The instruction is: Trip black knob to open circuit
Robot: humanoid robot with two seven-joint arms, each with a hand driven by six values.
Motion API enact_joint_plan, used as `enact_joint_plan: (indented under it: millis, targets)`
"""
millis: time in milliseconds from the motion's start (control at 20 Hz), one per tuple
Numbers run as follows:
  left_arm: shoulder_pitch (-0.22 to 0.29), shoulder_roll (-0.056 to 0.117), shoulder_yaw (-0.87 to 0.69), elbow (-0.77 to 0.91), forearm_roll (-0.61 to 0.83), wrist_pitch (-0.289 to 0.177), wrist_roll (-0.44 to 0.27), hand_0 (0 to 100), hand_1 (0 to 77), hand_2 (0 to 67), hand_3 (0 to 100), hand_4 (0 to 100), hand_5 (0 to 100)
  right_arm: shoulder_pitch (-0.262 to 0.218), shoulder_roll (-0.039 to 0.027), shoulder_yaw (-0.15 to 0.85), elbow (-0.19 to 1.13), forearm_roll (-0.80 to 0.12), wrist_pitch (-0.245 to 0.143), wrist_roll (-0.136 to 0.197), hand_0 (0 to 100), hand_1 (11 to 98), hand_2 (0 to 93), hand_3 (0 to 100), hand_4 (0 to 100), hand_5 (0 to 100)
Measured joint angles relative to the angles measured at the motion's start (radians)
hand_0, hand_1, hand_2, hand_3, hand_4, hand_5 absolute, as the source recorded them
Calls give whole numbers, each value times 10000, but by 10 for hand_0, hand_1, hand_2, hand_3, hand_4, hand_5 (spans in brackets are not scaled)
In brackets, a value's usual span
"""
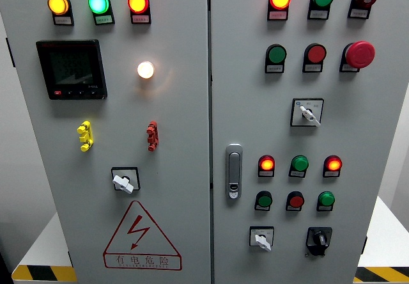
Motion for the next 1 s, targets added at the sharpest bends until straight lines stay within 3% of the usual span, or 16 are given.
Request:
enact_joint_plan:
  millis: [350,500,600,750,1000]
  targets:
    - [-2,0,0,0,0,0,0,0,0,195,262,99,86,125,0,109,22,-103,0,-35,867,338,18,81,10,115]
    - [-3,0,0,0,0,0,-1,0,0,195,262,99,86,482,2,856,16,-474,0,-57,864,339,18,81,10,115]
    - [-2,0,0,0,0,0,0,0,0,195,262,99,86,666,12,1884,-4,-1516,47,-204,863,339,18,81,8,114]
    - [-9,0,0,0,0,0,-1,0,0,195,262,99,86,911,16,4250,-44,-3993,355,-518,859,340,17,81,7,111]
    - [0,0,0,0,0,0,0,0,0,195,262,99,86,1521,28,8289,-483,-7714,1416,-869,856,339,17,80,5,108]
